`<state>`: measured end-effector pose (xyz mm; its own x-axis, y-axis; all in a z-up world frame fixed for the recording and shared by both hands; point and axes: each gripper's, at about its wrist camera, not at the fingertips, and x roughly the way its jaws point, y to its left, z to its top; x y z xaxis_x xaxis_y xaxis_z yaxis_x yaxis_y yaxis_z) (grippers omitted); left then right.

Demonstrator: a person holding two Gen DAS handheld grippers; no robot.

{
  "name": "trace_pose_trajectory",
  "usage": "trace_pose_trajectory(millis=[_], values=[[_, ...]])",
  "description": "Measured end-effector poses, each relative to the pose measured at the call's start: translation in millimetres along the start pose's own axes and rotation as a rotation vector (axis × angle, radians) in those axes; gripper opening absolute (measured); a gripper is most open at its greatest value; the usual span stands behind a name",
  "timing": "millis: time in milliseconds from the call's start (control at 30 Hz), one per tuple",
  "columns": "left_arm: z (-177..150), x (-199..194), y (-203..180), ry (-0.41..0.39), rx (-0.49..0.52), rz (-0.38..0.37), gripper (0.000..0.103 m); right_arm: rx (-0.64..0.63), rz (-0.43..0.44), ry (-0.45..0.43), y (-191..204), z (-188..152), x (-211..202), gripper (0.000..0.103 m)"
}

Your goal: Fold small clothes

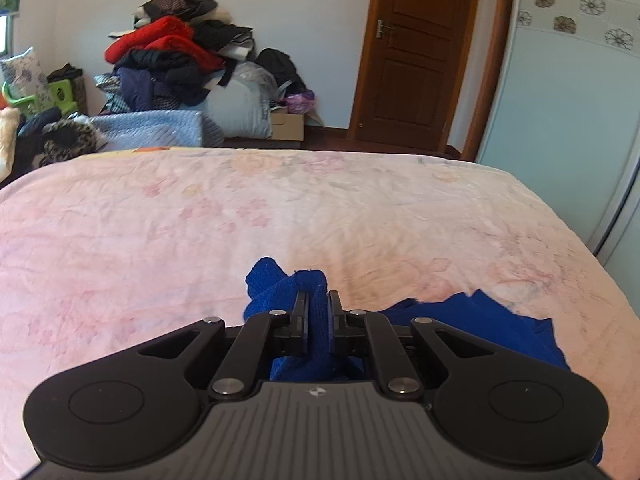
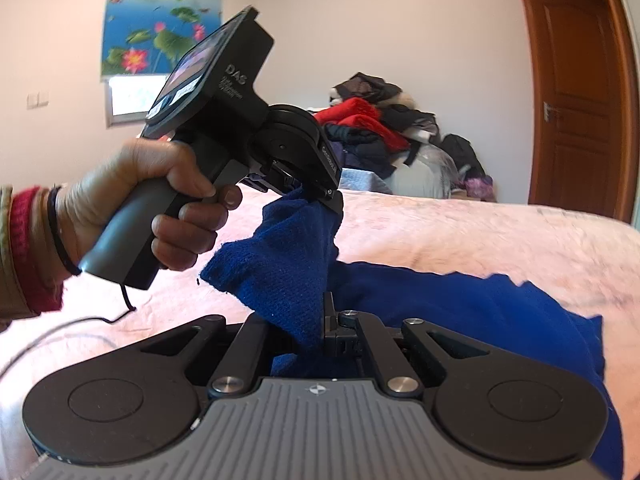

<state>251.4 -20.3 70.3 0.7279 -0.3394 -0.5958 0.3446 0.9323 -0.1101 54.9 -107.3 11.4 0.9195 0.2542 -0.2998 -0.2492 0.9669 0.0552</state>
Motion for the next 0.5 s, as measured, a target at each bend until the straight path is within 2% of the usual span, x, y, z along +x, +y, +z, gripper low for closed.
trace_pose_trajectory(millis=[233,500], values=[[7.4,4.5,-41.2,-0.012,0.043,-0.043,0.008,0.132,-0.003,0.008,-40.4,3.2,-18.1,0.005],[10.2,16.1,-88.4,-0.010,0.085,-0.090,0.006,0.238,-0.028,0.013,-68.6,-12.8,-34.0,0.005]])
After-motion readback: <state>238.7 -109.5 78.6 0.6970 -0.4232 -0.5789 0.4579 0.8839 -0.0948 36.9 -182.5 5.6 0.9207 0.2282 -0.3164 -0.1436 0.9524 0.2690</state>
